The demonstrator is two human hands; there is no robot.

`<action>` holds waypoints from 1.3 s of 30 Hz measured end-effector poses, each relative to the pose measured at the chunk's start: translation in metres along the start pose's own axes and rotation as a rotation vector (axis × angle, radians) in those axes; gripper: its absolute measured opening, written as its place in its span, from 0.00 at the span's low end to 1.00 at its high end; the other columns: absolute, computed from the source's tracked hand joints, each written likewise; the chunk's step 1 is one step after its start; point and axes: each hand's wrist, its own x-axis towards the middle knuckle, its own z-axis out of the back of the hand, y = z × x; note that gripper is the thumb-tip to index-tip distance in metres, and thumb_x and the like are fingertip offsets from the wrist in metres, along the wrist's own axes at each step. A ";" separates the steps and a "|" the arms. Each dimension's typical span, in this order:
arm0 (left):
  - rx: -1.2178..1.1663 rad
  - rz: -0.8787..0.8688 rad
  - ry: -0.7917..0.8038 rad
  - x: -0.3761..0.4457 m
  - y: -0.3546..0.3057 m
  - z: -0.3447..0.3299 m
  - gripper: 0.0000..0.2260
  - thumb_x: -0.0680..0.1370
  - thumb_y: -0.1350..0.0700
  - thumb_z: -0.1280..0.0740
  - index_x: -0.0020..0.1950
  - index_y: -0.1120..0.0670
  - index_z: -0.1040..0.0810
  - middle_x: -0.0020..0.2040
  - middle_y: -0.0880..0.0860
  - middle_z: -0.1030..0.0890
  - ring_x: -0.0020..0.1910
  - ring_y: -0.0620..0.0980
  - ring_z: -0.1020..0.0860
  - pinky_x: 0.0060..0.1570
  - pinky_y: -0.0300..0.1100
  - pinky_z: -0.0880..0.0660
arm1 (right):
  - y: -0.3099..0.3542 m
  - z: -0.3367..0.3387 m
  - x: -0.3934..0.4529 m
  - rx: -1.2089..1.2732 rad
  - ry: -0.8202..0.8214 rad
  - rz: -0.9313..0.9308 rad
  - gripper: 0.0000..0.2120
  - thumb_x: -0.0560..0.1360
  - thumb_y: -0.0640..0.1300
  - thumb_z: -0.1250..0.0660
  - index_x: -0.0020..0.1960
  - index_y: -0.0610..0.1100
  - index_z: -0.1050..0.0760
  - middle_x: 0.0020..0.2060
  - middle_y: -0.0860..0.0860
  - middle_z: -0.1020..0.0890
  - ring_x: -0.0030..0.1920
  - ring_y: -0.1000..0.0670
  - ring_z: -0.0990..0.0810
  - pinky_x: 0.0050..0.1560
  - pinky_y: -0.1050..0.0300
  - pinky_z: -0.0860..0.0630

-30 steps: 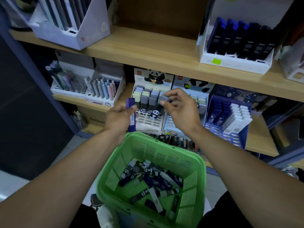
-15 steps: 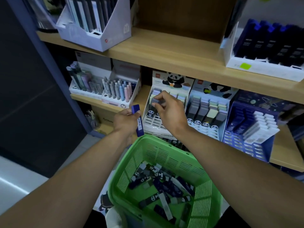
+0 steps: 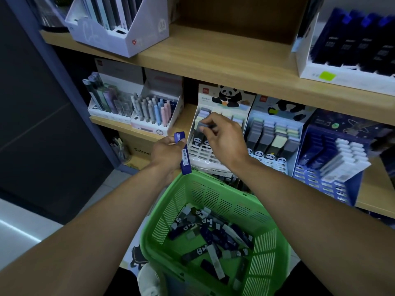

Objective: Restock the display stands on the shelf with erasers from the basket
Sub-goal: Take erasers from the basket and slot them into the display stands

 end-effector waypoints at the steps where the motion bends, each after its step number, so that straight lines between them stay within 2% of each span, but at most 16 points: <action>1: 0.001 -0.003 -0.002 0.000 0.000 0.000 0.07 0.80 0.57 0.31 0.43 0.51 0.24 0.42 0.53 0.20 0.41 0.52 0.22 0.56 0.54 0.21 | 0.000 0.000 0.001 -0.030 -0.002 0.007 0.02 0.79 0.41 0.32 0.49 0.44 0.20 0.46 0.53 0.17 0.42 0.56 0.22 0.45 0.59 0.24; 4: 0.018 -0.006 0.004 0.000 0.001 0.000 0.05 0.80 0.56 0.31 0.45 0.52 0.23 0.46 0.55 0.18 0.43 0.53 0.21 0.57 0.55 0.20 | -0.001 0.000 0.004 -0.099 0.002 0.013 0.05 0.79 0.41 0.33 0.51 0.45 0.18 0.47 0.52 0.16 0.45 0.56 0.22 0.47 0.60 0.26; 9: 0.036 -0.027 0.023 0.000 0.003 0.002 0.03 0.81 0.55 0.32 0.49 0.54 0.21 0.45 0.56 0.18 0.42 0.53 0.21 0.56 0.55 0.21 | 0.009 -0.005 0.009 -0.221 0.099 0.007 0.14 0.79 0.37 0.36 0.61 0.47 0.18 0.54 0.47 0.16 0.53 0.46 0.18 0.53 0.51 0.22; 12: 0.049 -0.050 0.031 -0.001 0.005 0.002 0.04 0.81 0.55 0.32 0.49 0.54 0.20 0.45 0.55 0.17 0.42 0.52 0.21 0.56 0.54 0.21 | 0.009 -0.010 0.008 -0.337 0.128 0.014 0.23 0.76 0.29 0.38 0.65 0.48 0.21 0.55 0.45 0.18 0.50 0.41 0.18 0.47 0.48 0.20; 14: 0.055 -0.054 0.036 0.000 0.006 0.002 0.04 0.81 0.55 0.32 0.51 0.55 0.20 0.47 0.55 0.17 0.43 0.52 0.21 0.55 0.53 0.21 | 0.011 -0.011 0.007 -0.416 0.169 0.010 0.25 0.75 0.28 0.38 0.66 0.49 0.21 0.54 0.45 0.20 0.47 0.40 0.18 0.45 0.48 0.20; 16: 0.049 -0.056 0.041 0.001 0.006 0.002 0.04 0.81 0.56 0.33 0.52 0.55 0.21 0.48 0.56 0.18 0.43 0.52 0.22 0.54 0.52 0.22 | 0.015 -0.011 0.003 -0.475 0.195 0.002 0.24 0.76 0.30 0.39 0.68 0.49 0.23 0.55 0.46 0.23 0.46 0.40 0.18 0.43 0.51 0.22; 19: 0.046 -0.089 0.015 0.000 0.004 0.002 0.03 0.81 0.57 0.32 0.51 0.56 0.20 0.46 0.56 0.19 0.44 0.53 0.23 0.53 0.52 0.22 | 0.019 -0.008 -0.008 -0.499 0.179 0.017 0.19 0.82 0.40 0.41 0.72 0.49 0.29 0.58 0.48 0.25 0.48 0.42 0.18 0.41 0.53 0.27; 22: 0.041 -0.159 -0.040 -0.003 0.004 0.001 0.06 0.79 0.58 0.30 0.43 0.52 0.19 0.41 0.51 0.18 0.41 0.50 0.22 0.51 0.49 0.22 | 0.024 -0.011 -0.021 -0.331 0.166 -0.016 0.18 0.83 0.46 0.41 0.73 0.49 0.30 0.60 0.49 0.26 0.52 0.44 0.19 0.47 0.53 0.24; 24: 0.051 -0.181 -0.004 -0.006 0.003 0.001 0.05 0.79 0.58 0.30 0.44 0.51 0.16 0.42 0.52 0.15 0.39 0.48 0.19 0.47 0.46 0.21 | 0.030 -0.016 -0.025 -0.127 0.139 -0.066 0.18 0.83 0.47 0.39 0.72 0.47 0.28 0.61 0.48 0.24 0.57 0.45 0.20 0.56 0.50 0.22; 26: 0.048 -0.183 0.070 -0.010 0.000 0.000 0.04 0.79 0.59 0.30 0.49 0.53 0.15 0.44 0.54 0.14 0.39 0.48 0.17 0.43 0.44 0.20 | 0.036 -0.019 -0.023 0.080 0.076 -0.180 0.18 0.82 0.47 0.36 0.70 0.45 0.25 0.61 0.47 0.20 0.60 0.49 0.21 0.60 0.58 0.25; 28: 0.043 -0.191 0.103 -0.015 -0.003 -0.001 0.05 0.79 0.60 0.30 0.52 0.55 0.15 0.44 0.55 0.14 0.39 0.49 0.17 0.43 0.44 0.19 | 0.040 -0.013 -0.020 0.248 0.048 -0.317 0.14 0.80 0.45 0.33 0.65 0.45 0.21 0.57 0.47 0.16 0.53 0.56 0.20 0.52 0.73 0.28; 29: 0.040 -0.200 0.105 -0.017 -0.005 -0.002 0.04 0.78 0.60 0.29 0.51 0.55 0.16 0.44 0.56 0.14 0.38 0.49 0.17 0.43 0.44 0.19 | 0.040 -0.009 -0.018 0.304 0.052 -0.368 0.12 0.79 0.44 0.31 0.62 0.45 0.19 0.54 0.48 0.15 0.50 0.57 0.20 0.48 0.74 0.28; 30: 0.039 -0.208 0.105 -0.020 -0.006 -0.002 0.03 0.77 0.60 0.28 0.50 0.55 0.16 0.45 0.57 0.14 0.38 0.49 0.18 0.43 0.45 0.19 | 0.038 -0.006 -0.016 0.355 0.064 -0.409 0.11 0.78 0.43 0.30 0.59 0.45 0.18 0.52 0.48 0.15 0.48 0.56 0.20 0.48 0.72 0.25; 33: 0.049 -0.232 0.112 -0.023 -0.009 -0.002 0.07 0.74 0.59 0.24 0.50 0.58 0.18 0.46 0.59 0.14 0.36 0.50 0.18 0.41 0.46 0.21 | 0.032 0.006 -0.012 0.458 0.141 -0.479 0.10 0.76 0.38 0.29 0.57 0.45 0.16 0.46 0.48 0.14 0.43 0.51 0.17 0.48 0.53 0.16; 36: 0.075 -0.275 0.110 -0.023 -0.011 -0.005 0.14 0.72 0.59 0.23 0.53 0.63 0.20 0.45 0.60 0.14 0.32 0.47 0.18 0.33 0.40 0.22 | 0.027 0.024 -0.010 0.448 0.216 -0.382 0.10 0.78 0.36 0.31 0.58 0.43 0.17 0.40 0.49 0.16 0.37 0.53 0.16 0.43 0.57 0.17; 39: 0.039 -0.330 0.119 -0.025 -0.014 -0.011 0.14 0.71 0.62 0.22 0.53 0.65 0.20 0.45 0.61 0.14 0.39 0.53 0.16 0.42 0.47 0.18 | 0.022 0.038 -0.010 0.483 0.189 -0.310 0.08 0.78 0.36 0.31 0.55 0.43 0.17 0.40 0.49 0.15 0.38 0.53 0.15 0.43 0.59 0.17</action>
